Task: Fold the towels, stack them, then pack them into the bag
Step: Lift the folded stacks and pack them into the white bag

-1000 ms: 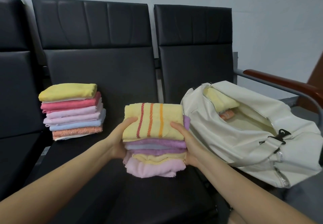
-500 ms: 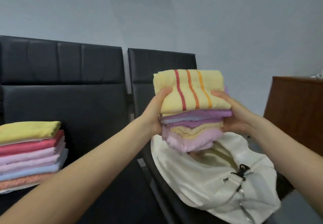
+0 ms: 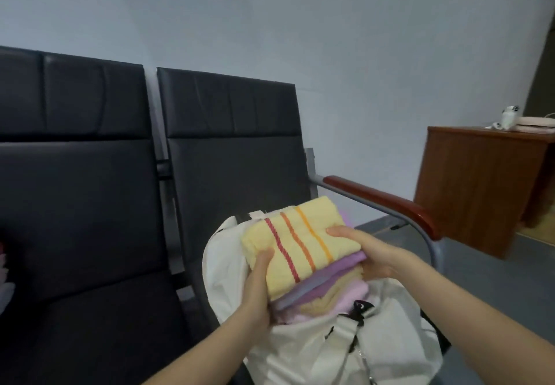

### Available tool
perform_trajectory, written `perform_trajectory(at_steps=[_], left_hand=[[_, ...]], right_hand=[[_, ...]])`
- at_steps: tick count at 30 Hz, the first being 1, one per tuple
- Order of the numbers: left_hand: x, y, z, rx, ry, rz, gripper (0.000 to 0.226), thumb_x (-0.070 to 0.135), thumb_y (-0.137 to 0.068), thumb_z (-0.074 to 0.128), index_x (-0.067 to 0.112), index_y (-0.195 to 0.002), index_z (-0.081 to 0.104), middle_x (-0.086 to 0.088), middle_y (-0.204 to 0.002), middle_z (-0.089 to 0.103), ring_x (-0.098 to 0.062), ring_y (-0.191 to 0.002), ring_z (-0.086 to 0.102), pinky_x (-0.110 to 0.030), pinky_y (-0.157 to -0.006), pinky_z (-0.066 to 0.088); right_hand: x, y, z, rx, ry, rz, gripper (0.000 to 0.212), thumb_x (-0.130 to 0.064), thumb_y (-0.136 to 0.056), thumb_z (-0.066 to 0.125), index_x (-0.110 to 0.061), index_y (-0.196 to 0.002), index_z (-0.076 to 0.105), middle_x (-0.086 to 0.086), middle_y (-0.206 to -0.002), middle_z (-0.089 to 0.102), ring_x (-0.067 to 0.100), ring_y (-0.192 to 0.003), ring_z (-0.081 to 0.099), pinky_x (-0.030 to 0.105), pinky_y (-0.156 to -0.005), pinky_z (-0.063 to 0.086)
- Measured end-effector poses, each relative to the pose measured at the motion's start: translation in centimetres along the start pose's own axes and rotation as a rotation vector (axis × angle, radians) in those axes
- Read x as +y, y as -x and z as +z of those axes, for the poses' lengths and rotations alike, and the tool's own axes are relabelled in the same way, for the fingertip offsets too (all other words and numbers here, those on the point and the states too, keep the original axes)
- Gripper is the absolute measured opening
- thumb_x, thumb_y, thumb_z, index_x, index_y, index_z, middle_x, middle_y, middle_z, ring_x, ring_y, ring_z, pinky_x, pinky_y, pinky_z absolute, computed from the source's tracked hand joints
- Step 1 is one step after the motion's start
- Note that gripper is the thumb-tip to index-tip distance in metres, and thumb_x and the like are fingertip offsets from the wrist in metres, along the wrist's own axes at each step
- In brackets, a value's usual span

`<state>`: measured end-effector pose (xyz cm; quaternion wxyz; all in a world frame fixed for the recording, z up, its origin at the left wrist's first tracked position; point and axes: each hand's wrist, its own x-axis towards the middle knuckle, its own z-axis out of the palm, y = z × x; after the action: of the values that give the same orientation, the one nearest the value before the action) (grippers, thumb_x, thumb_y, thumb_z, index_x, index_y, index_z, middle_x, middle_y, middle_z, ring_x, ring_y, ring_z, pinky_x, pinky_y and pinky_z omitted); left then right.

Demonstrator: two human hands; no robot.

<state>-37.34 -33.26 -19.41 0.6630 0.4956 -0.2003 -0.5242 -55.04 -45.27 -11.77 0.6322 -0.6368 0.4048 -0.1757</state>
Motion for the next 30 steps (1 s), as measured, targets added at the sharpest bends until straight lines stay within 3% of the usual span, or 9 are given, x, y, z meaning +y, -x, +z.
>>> perform_trajectory(at_steps=[4,7,10,14,17,19,21,25,30], left_hand=[[-0.2,0.1,-1.5,0.037,-0.099,0.076,0.081,0.077,-0.066,0.062,0.032,-0.132,0.052,-0.002,-0.122,0.065,-0.030,-0.110,0.062,-0.041,-0.079,0.058],[0.2,0.7,-0.6,0.031,-0.320,0.233,0.065,0.055,-0.084,0.063,0.026,-0.140,0.047,0.006,-0.133,0.058,-0.019,-0.119,0.055,-0.036,-0.102,0.045],[0.7,1.8,1.0,0.099,-0.586,0.438,0.066,0.026,-0.090,0.064,0.020,-0.147,0.031,0.006,-0.141,0.041,-0.012,-0.129,0.040,-0.020,-0.101,0.029],[2.9,3.2,2.8,0.278,-0.978,0.934,0.077,0.026,-0.088,0.062,0.017,-0.151,0.020,-0.006,-0.158,0.013,-0.021,-0.145,0.016,-0.027,-0.113,0.022],[5.0,2.0,5.5,0.027,-1.399,1.369,0.058,0.039,-0.090,0.046,0.020,-0.144,0.043,-0.008,-0.154,0.032,-0.025,-0.142,0.026,-0.042,-0.115,0.026],[4.8,0.2,6.7,-0.262,-1.811,1.078,0.060,0.056,-0.092,0.037,0.028,-0.145,0.041,-0.006,-0.157,0.028,-0.025,-0.145,0.020,-0.047,-0.118,0.016],[3.4,-1.5,6.7,-0.270,-2.045,0.742,0.074,0.075,-0.085,0.031,0.037,-0.148,0.031,-0.001,-0.161,0.017,-0.025,-0.147,0.012,-0.048,-0.118,0.010],[2.1,-2.8,6.2,-0.122,-2.035,0.714,0.079,0.081,-0.081,0.030,0.040,-0.149,0.027,-0.001,-0.161,0.015,-0.027,-0.147,0.011,-0.050,-0.118,0.006],[2.2,-3.7,6.8,-0.059,-2.064,0.716,0.069,0.071,-0.090,0.031,0.036,-0.149,0.029,-0.002,-0.160,0.020,-0.028,-0.146,0.016,-0.049,-0.116,0.011]], right_hand=[[0.3,-1.5,0.7,-0.011,0.043,0.089,0.086,-0.064,-0.060,0.080,-0.023,-0.129,0.050,0.015,-0.127,0.063,0.035,-0.118,0.058,0.053,-0.103,0.043],[3.4,-3.0,0.1,0.084,0.007,0.174,0.103,-0.075,-0.050,0.080,-0.029,-0.137,0.047,0.011,-0.139,0.053,0.035,-0.127,0.050,0.056,-0.111,0.032],[5.3,-3.8,-0.1,0.117,-0.068,0.189,0.129,-0.086,-0.029,0.076,-0.027,-0.140,0.047,0.006,-0.145,0.047,0.032,-0.135,0.041,0.051,-0.116,0.023],[4.9,-2.7,1.2,0.174,-0.059,0.113,0.094,-0.077,-0.054,0.065,-0.022,-0.129,0.055,0.006,-0.128,0.060,0.026,-0.118,0.051,0.042,-0.109,0.029],[5.5,-3.4,0.8,0.162,-0.104,0.059,0.066,-0.072,-0.080,0.050,-0.015,-0.108,0.069,0.009,-0.085,0.075,0.024,-0.093,0.064,0.037,-0.092,0.046],[5.7,-3.8,0.8,0.230,-0.154,0.050,0.064,-0.070,-0.090,0.037,-0.014,-0.095,0.067,0.007,-0.065,0.071,0.022,-0.077,0.062,0.029,-0.070,0.048],[5.7,-3.8,0.0,0.348,0.011,-0.024,0.049,-0.066,-0.088,0.043,-0.021,-0.092,0.061,-0.005,-0.068,0.068,0.017,-0.079,0.058,0.018,-0.061,0.044],[6.2,-5.3,-3.6,0.458,1.031,-0.181,0.043,-0.029,-0.089,0.057,-0.015,-0.130,0.054,0.006,-0.126,0.062,0.024,-0.115,0.056,0.028,-0.091,0.043],[4.1,-3.7,-4.3,0.543,1.683,-0.199,0.042,-0.041,-0.096,0.041,-0.015,-0.110,0.071,0.007,-0.119,0.065,0.022,-0.122,0.049,0.030,-0.100,0.039]])
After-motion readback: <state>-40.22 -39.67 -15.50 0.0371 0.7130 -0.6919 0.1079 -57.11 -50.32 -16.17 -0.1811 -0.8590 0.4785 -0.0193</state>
